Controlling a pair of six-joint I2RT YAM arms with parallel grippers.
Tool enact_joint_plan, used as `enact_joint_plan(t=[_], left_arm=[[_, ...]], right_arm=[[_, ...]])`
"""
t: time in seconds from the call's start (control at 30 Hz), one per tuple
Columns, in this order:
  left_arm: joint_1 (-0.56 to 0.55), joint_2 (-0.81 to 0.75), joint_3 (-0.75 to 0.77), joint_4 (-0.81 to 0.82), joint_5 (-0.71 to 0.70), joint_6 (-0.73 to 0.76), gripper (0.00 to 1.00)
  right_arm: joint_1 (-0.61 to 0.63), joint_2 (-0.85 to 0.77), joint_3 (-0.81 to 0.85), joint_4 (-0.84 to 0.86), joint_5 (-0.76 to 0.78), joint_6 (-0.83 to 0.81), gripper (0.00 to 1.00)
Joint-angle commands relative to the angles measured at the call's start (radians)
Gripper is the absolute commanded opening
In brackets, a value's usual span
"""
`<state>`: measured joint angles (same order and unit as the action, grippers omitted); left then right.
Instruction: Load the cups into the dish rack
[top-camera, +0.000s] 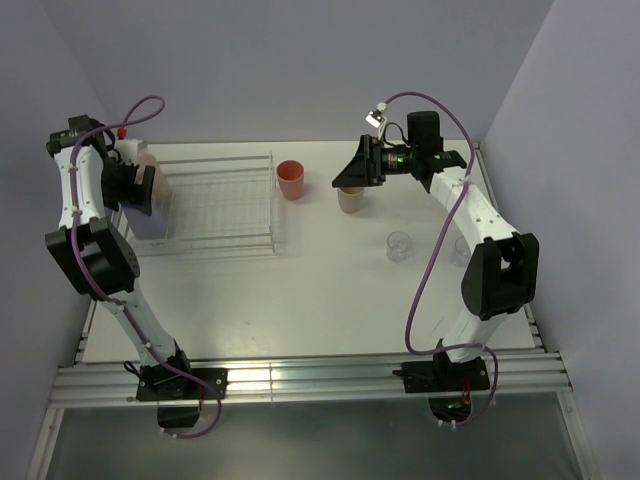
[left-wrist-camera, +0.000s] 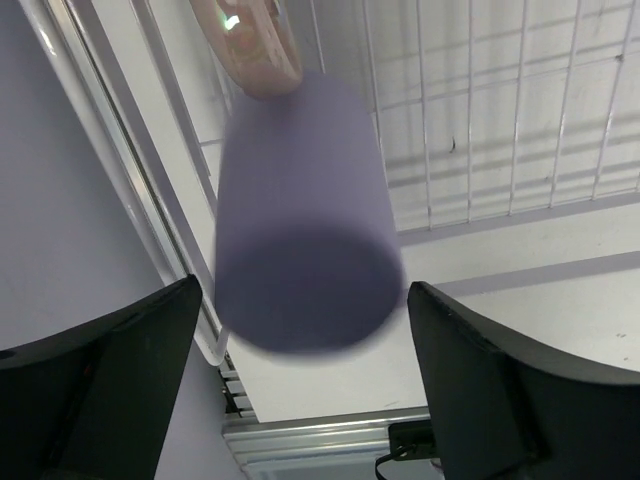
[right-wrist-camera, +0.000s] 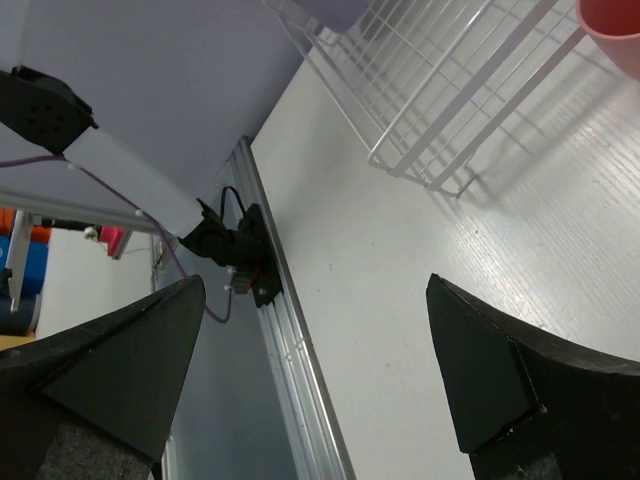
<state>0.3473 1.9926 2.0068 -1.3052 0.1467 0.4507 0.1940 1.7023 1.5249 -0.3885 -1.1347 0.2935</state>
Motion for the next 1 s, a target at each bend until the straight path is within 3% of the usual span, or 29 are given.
enact_joint_plan(t=[0.0,0.1,0.3,0.43,0.6,0.67,0.8,0.87,0.97], left_arm=[[0.004,-0.020,0.070,-0.014,0.042,0.010,0.94],[0.001,-0.018,0.069,-0.006,0.037,0.005,0.97],[0.002,-0.008,0.076,-0.026,0.054,0.016,0.89],[0.005,-0.057,0.096,0.000,0.068,0.014,0.98],[0.004,-0.112,0.239,-0.059,0.062,0.023,0.99],[0.004,-0.159,0.242,-0.030,0.054,0.020,0.99],[0.004,-0.372,0.102,0.141,0.097,-0.007,0.99],[-0.024,-0.441,0.026,0.187,0.154,-0.001,0.99],[-0.141,-0.488,-0.070,0.192,0.131,0.006,0.99]], right_arm=[[0.005,-0.004,0.017,-0.009,-0.014,-0.014,1.00],[0.005,-0.003,0.020,-0.013,-0.017,-0.019,1.00],[0.005,-0.004,0.026,-0.023,-0.022,-0.024,1.00],[0.004,-0.016,0.015,-0.032,-0.004,-0.046,1.00],[0.002,-0.038,0.040,-0.111,0.064,-0.122,1.00],[0.001,-0.047,0.050,-0.157,0.131,-0.172,1.00],[0.001,-0.066,0.104,-0.263,0.327,-0.292,1.00],[0.007,-0.061,0.135,-0.337,0.485,-0.454,1.00],[0.033,-0.029,0.225,-0.424,0.678,-0.681,0.91]])
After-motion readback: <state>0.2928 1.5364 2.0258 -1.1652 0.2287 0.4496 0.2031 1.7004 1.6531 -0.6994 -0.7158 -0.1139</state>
